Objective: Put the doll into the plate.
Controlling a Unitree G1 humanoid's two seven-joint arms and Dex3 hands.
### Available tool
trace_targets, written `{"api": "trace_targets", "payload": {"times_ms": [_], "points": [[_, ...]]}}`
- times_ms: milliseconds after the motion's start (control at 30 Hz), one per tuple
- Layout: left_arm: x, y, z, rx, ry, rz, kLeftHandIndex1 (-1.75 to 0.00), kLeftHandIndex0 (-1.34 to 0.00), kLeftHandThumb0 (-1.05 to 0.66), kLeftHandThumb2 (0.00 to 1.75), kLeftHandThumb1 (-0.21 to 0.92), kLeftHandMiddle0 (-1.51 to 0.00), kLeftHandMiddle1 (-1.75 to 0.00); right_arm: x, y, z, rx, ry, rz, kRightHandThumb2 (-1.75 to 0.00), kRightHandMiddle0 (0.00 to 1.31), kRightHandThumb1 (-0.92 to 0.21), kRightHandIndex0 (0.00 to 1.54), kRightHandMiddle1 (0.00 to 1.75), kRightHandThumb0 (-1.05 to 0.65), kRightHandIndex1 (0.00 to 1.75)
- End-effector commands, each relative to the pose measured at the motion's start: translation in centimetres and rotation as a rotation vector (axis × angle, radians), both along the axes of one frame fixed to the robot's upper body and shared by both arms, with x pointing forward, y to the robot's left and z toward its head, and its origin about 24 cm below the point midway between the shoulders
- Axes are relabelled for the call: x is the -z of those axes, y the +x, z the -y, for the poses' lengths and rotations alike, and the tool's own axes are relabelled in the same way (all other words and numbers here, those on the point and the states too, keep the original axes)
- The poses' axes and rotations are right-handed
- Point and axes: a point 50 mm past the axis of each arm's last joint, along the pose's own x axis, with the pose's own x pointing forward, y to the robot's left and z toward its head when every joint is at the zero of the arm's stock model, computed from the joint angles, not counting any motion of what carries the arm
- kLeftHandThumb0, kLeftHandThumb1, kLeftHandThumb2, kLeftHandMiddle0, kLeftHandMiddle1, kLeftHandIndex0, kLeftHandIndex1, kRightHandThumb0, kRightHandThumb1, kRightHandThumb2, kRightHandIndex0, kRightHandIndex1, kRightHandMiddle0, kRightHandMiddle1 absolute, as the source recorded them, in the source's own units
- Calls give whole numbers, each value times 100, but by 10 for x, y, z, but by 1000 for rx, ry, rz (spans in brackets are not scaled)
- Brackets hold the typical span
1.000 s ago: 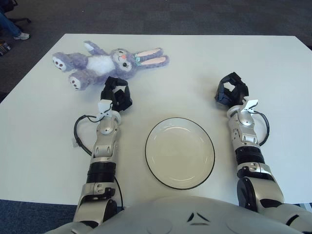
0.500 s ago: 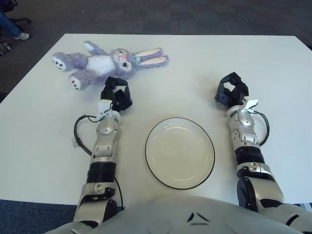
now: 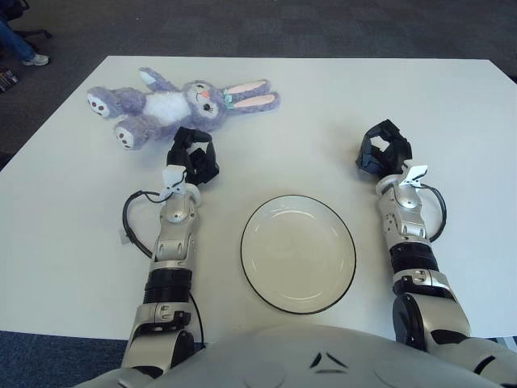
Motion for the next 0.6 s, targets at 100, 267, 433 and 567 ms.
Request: {"api": "trace_targets", "payload": {"times_ms": [100, 267, 433, 567], "points": [[19, -10, -3, -12, -5, -71, -175, -35, -38, 88, 66, -87, -175, 9, -3, 3, 9, 8, -43, -122, 55, -39, 120, 175, -46, 175], [18, -10, -3, -12, -5, -71, -175, -35, -38, 88, 66, -87, -175, 9, -3, 3, 9, 8, -42, -122, 55, -39, 120, 175, -46, 175], [19, -10, -2, -12, -5, -71, -175, -35, -38, 88, 66, -87, -175, 9, -4, 4, 9, 8, -42, -122, 55, -39, 120, 175, -46, 175], [19, -11, -2, -12, -5, -71, -175, -35, -38, 88, 66, -87, -175, 9, -4, 4, 9, 8, -42, -122, 55, -39, 120, 175, -46, 175]]}}
